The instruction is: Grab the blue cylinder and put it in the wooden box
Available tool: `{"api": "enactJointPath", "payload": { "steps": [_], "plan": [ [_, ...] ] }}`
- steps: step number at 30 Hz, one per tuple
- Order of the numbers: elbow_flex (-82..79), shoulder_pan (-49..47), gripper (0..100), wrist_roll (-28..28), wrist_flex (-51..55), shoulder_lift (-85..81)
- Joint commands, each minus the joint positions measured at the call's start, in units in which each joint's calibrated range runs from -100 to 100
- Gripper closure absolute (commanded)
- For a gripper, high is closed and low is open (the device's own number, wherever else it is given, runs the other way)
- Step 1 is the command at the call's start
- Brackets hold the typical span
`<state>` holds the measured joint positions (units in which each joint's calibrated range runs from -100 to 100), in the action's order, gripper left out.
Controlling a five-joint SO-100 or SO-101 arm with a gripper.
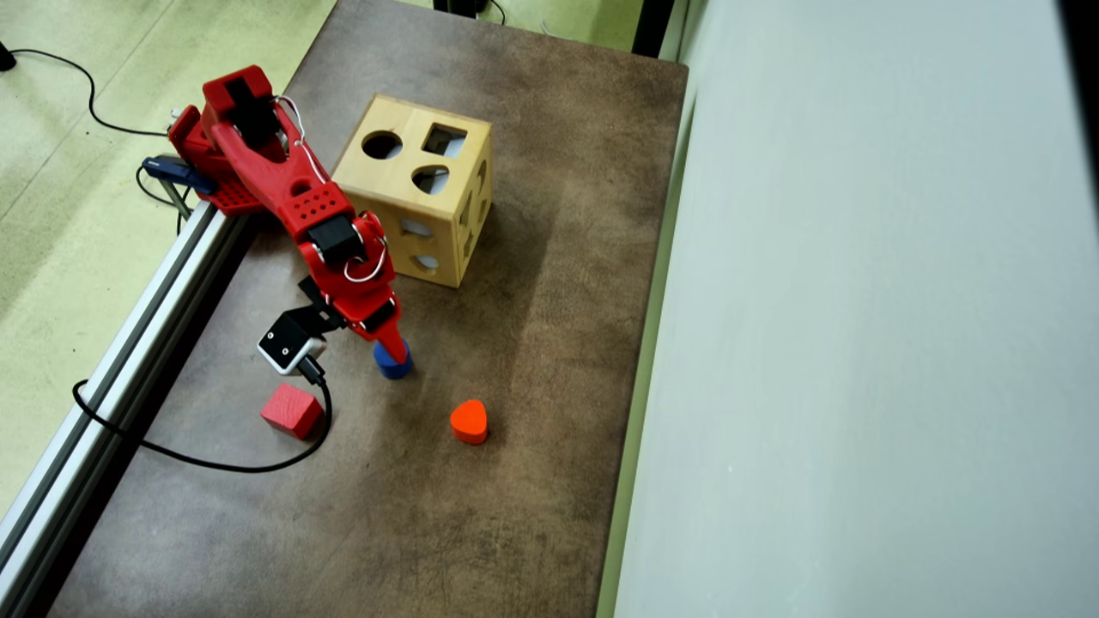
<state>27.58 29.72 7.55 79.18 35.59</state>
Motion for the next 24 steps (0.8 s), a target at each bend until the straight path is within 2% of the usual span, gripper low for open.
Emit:
{"api": "enactJointPath", "payload": {
  "steps": [1, 5, 24],
  "plan": [
    [7.12, -1.04, 71, -0.15, 3.13, 1.31],
    [9.36, -1.41, 71, -0.2, 6.03, 4.11],
    [9.45, -1.34, 71, 0.15, 5.22, 7.17]
  ]
}}
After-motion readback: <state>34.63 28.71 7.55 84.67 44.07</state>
